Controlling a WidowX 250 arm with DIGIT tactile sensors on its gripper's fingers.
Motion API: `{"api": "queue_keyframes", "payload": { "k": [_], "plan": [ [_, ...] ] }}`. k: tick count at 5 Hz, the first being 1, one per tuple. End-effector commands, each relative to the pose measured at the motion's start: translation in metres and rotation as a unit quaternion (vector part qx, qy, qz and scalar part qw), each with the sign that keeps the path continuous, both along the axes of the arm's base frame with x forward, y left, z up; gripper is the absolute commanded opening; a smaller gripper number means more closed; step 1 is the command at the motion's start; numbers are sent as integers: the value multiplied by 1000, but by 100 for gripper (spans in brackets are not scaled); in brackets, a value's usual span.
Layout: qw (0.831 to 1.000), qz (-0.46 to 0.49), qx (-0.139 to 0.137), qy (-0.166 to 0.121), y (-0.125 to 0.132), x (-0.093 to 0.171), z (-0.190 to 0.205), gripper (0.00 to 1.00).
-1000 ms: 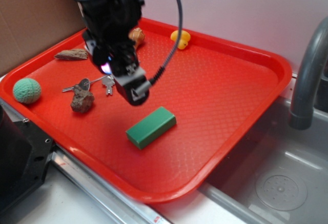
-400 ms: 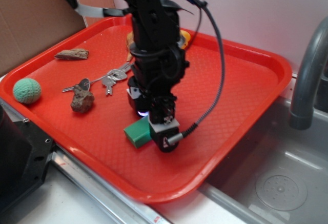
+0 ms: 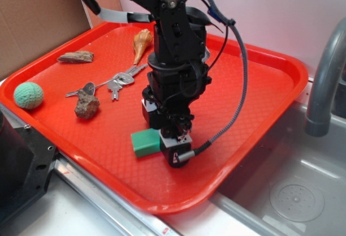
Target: Grab the green block.
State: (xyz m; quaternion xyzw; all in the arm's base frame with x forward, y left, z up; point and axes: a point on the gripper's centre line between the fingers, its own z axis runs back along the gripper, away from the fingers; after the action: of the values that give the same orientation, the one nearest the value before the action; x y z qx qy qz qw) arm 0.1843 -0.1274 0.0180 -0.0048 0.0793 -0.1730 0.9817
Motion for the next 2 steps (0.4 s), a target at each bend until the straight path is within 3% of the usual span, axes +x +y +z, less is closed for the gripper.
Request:
{"api": "queue_keyframes", "payload": {
  "k": [1, 2],
  "plan": [
    [999, -16, -15, -40, 15, -3, 27, 0],
    [996, 34, -8, -87, 51, -10, 71, 0]
  ]
}}
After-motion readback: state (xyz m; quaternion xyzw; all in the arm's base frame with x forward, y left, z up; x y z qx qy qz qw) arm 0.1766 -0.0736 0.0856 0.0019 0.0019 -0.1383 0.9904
